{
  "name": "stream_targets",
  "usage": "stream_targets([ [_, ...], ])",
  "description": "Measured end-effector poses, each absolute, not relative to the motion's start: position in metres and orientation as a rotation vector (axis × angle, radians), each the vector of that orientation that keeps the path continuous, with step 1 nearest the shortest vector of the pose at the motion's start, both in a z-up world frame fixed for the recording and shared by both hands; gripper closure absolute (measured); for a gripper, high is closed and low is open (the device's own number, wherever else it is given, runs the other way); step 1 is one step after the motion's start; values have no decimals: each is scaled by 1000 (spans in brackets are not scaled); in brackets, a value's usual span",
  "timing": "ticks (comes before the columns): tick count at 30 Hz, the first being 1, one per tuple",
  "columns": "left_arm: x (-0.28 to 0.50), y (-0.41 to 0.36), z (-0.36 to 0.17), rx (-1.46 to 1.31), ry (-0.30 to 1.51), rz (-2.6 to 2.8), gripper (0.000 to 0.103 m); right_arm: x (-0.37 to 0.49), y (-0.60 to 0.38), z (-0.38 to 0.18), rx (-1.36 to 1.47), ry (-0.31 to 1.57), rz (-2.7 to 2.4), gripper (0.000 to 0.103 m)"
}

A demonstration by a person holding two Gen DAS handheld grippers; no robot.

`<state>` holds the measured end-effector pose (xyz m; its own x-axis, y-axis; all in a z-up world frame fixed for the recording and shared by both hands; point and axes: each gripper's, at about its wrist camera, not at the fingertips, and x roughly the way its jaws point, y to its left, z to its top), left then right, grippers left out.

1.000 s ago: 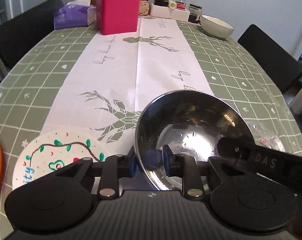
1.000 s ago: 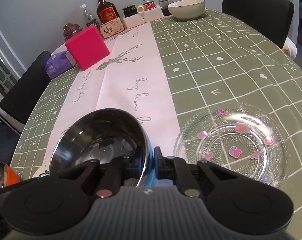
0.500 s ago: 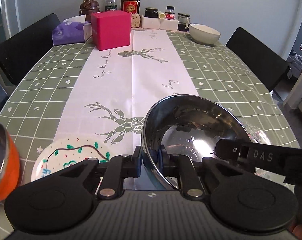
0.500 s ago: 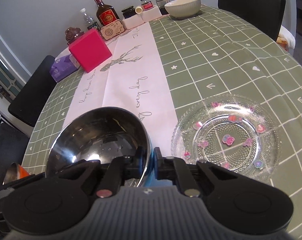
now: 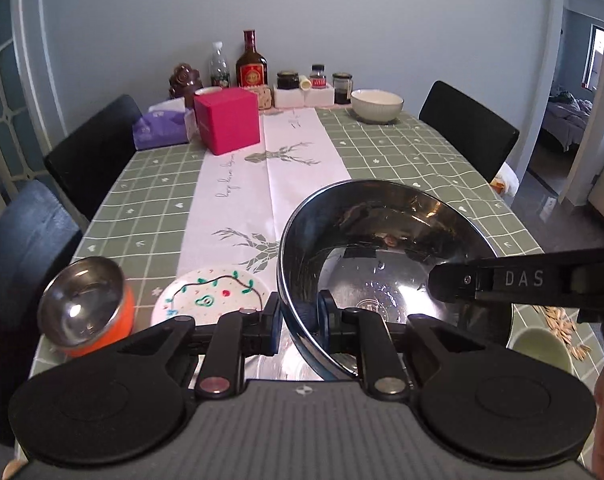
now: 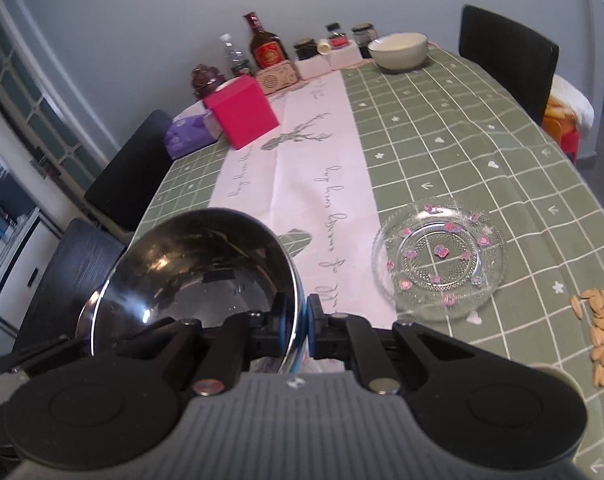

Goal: Organize plates and bowls
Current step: 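Lift the blue bowl with both grippers and carry it toward the table edge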

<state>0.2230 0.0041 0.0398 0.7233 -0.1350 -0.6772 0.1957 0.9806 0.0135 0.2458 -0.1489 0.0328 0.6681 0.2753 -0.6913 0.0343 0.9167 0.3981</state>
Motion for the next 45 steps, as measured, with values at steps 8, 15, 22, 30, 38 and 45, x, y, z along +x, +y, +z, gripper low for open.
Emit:
stream_targets([
  [8,146,20,48,54,833,-167,82,159,-131,47,368,900,185,95],
  [15,77,25,36,67,821,-169,82,77,-123,35,362,864,178,94],
  [22,34,24,3,41,862,-220,80,15,-118,13,329,828,145,90],
  [30,7,17,-26,57,870,-230,79,-8,-122,-16,315,855,122,88],
  [38,5,20,-44,80,896,-213,79,-8,-114,-35,291,902,140,86],
  [45,4,21,-64,105,927,-210,80,-5,-109,-59,269,963,138,86],
])
